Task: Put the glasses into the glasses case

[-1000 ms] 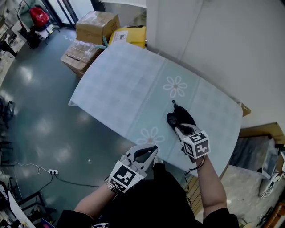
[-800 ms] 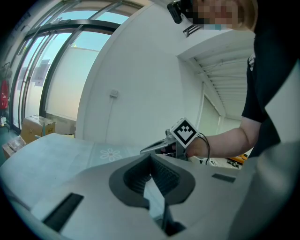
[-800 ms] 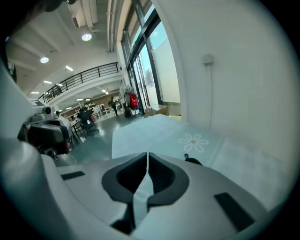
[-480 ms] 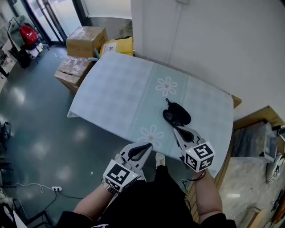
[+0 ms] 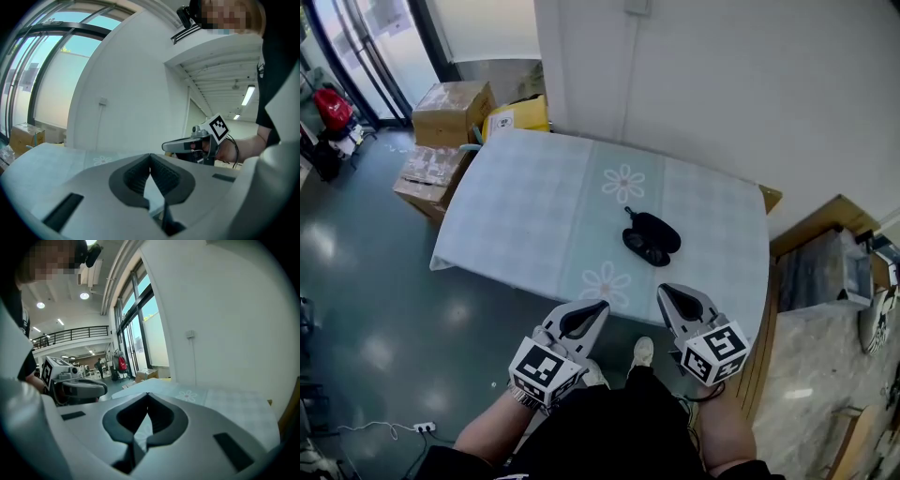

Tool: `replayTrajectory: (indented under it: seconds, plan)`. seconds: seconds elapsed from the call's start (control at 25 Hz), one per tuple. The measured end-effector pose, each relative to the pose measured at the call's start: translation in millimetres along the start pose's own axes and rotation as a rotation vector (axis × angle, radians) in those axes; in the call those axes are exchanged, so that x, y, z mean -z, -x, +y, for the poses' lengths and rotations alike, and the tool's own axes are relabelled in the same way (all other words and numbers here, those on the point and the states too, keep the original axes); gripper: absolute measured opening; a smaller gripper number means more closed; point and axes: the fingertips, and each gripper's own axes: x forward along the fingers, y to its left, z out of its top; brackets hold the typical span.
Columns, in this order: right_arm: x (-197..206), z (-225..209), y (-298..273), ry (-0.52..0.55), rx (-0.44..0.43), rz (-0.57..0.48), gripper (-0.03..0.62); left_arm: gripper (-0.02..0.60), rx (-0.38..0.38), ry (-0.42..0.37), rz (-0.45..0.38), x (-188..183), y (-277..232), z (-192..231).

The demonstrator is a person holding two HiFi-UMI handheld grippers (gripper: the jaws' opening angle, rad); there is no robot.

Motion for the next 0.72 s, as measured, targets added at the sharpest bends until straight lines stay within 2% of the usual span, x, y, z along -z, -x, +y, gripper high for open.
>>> replayTrajectory:
  seconds: [0.32, 0.72]
  plan:
    - [1, 4, 20, -0.016, 0.01, -0.012, 0.023, 0.028, 0.016, 0.013, 0.002, 1, -5, -15]
    - [4, 1, 45, -0.01, -0.072, -0.02, 0.023, 0.028, -0.034, -0.001, 0.007, 1, -15, -46]
